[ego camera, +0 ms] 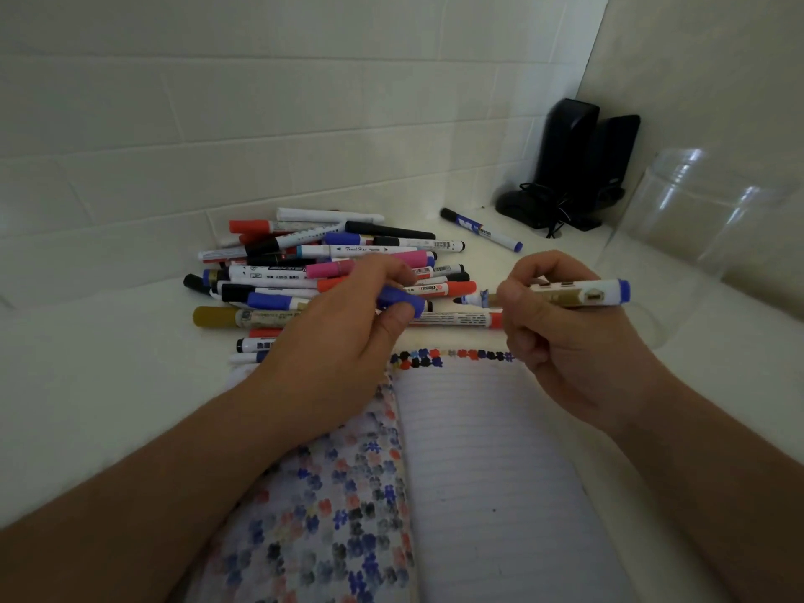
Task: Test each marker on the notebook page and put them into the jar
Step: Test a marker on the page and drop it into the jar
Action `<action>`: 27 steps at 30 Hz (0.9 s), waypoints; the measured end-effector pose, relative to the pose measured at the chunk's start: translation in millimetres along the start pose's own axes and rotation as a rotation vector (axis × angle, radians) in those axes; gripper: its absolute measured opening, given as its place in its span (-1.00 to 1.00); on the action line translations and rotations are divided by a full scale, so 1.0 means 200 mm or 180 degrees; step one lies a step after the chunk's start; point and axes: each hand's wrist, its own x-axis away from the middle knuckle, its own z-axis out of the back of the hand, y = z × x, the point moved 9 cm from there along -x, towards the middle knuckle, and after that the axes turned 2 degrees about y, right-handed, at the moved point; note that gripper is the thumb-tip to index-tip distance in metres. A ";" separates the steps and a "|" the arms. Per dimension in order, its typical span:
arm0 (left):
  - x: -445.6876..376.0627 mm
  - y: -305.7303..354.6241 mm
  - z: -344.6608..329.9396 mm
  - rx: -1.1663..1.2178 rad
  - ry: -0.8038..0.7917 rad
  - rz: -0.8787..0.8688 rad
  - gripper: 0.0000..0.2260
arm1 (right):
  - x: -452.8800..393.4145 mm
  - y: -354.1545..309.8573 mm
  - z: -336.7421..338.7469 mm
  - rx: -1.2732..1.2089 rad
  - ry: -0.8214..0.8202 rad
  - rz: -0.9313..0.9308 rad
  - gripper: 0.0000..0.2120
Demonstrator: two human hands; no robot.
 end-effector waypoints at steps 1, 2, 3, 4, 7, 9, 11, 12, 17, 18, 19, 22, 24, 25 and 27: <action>0.00 0.00 0.01 0.0212 0.0083 0.0071 -0.87 | 0.00 0.02 0.01 -0.0104 0.0020 -0.0147 -0.87; 0.00 0.00 0.02 0.0333 0.0126 0.0122 -0.88 | 0.00 0.04 0.02 -0.0207 0.0062 -0.0294 -0.85; 0.00 0.00 0.01 0.0408 0.0130 0.0159 -0.88 | 0.00 0.05 0.03 -0.0322 0.0074 -0.0413 -0.87; -0.01 -0.01 0.01 0.0444 0.0111 0.0177 -0.88 | 0.00 0.06 0.03 -0.0448 0.0057 -0.0493 -0.90; -0.01 0.00 -0.01 0.0615 0.0015 0.0182 -0.86 | 0.01 0.06 0.01 -0.0725 -0.0013 -0.0581 -0.79; -0.01 0.02 -0.02 0.0863 -0.0060 0.0169 -0.86 | 0.02 0.07 -0.01 -0.0772 -0.0064 -0.0620 -0.76; 0.00 0.03 -0.03 0.0978 -0.0128 0.0150 -0.88 | 0.02 0.08 -0.01 -0.0760 -0.0120 -0.0630 -0.75; 0.00 0.04 -0.04 0.0985 -0.0162 0.0131 -0.88 | 0.02 0.09 -0.02 -0.0748 -0.0127 -0.0636 -0.75; 0.01 0.06 -0.06 0.1090 -0.0278 0.0075 -0.88 | 0.02 0.09 -0.03 -0.0490 -0.0169 -0.0581 -0.85; 0.01 0.06 -0.07 0.1100 -0.0305 0.0075 -0.89 | 0.02 0.09 -0.04 -0.0358 -0.0155 -0.0563 -0.84; 0.01 0.06 -0.07 0.1106 -0.0324 0.0074 -0.90 | 0.02 0.09 -0.04 -0.0255 -0.0138 -0.0552 -0.79; 0.01 0.06 -0.08 0.1167 -0.0291 0.0074 -0.89 | 0.03 0.08 -0.07 -0.0187 -0.0025 -0.0531 -0.63; 0.01 0.04 -0.07 0.1261 -0.0178 0.0172 -0.84 | 0.04 0.08 -0.10 -0.0215 0.0018 -0.0517 -0.58; 0.01 0.03 -0.07 0.1298 -0.0100 0.0231 -0.82 | 0.05 0.07 -0.12 -0.0252 0.0017 -0.0511 -0.57; 0.00 0.02 -0.05 0.1267 0.0050 0.0228 -0.79 | 0.06 0.07 -0.14 -0.0335 0.0038 -0.0500 -0.56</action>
